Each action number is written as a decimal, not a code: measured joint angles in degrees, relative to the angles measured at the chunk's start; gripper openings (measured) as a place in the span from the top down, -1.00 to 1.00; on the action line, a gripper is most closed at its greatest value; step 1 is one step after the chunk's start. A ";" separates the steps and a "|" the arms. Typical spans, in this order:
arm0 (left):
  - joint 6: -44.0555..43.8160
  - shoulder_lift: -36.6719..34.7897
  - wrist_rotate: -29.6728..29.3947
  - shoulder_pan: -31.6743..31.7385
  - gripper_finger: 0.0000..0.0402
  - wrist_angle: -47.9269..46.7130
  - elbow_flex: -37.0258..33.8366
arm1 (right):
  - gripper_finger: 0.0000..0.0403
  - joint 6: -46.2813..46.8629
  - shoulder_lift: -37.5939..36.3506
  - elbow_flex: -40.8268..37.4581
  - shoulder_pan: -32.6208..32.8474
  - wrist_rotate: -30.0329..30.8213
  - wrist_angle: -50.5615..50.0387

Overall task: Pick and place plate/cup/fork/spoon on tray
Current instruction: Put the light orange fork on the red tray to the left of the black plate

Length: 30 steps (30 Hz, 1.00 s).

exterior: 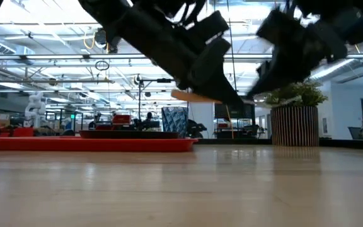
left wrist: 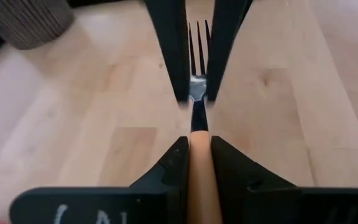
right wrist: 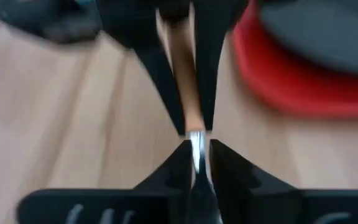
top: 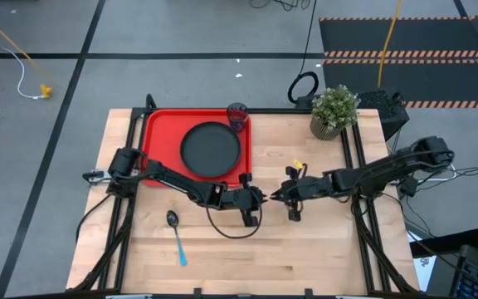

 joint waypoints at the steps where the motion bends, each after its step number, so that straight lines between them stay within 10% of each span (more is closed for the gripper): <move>1: 0.04 -1.00 -0.77 -0.29 0.75 -1.04 -0.04 | 0.67 -0.02 -1.70 0.08 0.07 0.07 0.10; 12: 3.05 -13.20 -11.21 -4.44 0.75 -6.96 -0.06 | 0.14 -1.17 -19.11 0.16 3.27 2.53 -3.68; 30: -3.46 -24.76 -32.48 -11.60 0.75 -16.58 -0.85 | 0.08 0.61 -22.10 -10.26 5.12 3.94 14.11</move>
